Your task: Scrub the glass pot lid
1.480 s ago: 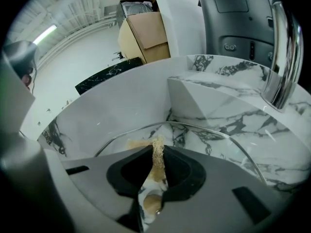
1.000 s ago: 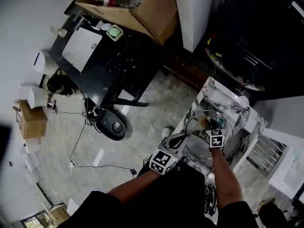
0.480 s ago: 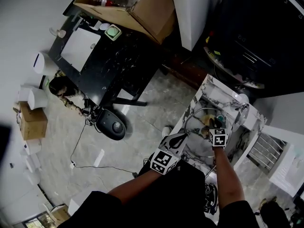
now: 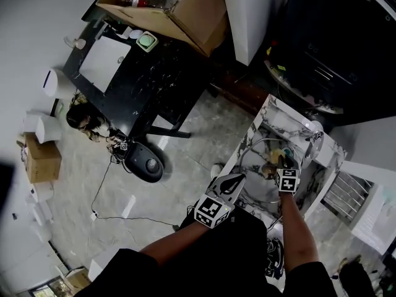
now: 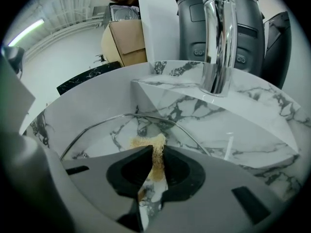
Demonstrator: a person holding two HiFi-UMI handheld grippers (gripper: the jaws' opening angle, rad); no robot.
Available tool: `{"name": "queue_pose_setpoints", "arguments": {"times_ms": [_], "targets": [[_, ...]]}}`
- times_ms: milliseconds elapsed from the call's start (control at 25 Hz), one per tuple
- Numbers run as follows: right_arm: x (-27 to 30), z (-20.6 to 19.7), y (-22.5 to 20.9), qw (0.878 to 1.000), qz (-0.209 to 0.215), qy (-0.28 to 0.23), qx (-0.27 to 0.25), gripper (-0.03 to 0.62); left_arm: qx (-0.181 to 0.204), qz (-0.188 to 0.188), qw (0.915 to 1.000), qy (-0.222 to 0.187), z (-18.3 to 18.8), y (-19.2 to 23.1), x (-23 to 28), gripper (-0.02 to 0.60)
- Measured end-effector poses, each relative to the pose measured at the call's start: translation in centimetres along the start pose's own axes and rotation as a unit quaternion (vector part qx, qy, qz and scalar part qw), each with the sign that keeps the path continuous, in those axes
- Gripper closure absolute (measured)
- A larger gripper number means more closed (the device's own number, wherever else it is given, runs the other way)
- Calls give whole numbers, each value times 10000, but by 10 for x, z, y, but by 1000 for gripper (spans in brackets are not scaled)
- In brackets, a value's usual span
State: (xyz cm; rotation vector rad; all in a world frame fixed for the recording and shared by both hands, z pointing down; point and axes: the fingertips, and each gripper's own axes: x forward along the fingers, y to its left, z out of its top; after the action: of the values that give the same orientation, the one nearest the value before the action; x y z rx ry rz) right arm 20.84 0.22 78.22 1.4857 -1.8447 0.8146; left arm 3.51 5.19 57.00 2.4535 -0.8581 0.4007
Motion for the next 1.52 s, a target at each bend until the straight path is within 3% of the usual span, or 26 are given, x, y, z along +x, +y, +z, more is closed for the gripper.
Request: {"name": "queue_pose_setpoints", "arguments": {"times_ms": [600, 800, 1520], "targets": [[-19, -13, -36, 9982, -576, -57, 122, 533, 64, -68, 9999, 48, -15, -18, -6, 565], [-23, -22, -48, 9970, -776, 57, 38, 533, 292, -96, 9994, 165, -19, -29, -5, 565], [-54, -52, -49, 9954, -783, 458, -306, 533, 248, -60, 9997, -64, -25, -57, -2, 565]]}}
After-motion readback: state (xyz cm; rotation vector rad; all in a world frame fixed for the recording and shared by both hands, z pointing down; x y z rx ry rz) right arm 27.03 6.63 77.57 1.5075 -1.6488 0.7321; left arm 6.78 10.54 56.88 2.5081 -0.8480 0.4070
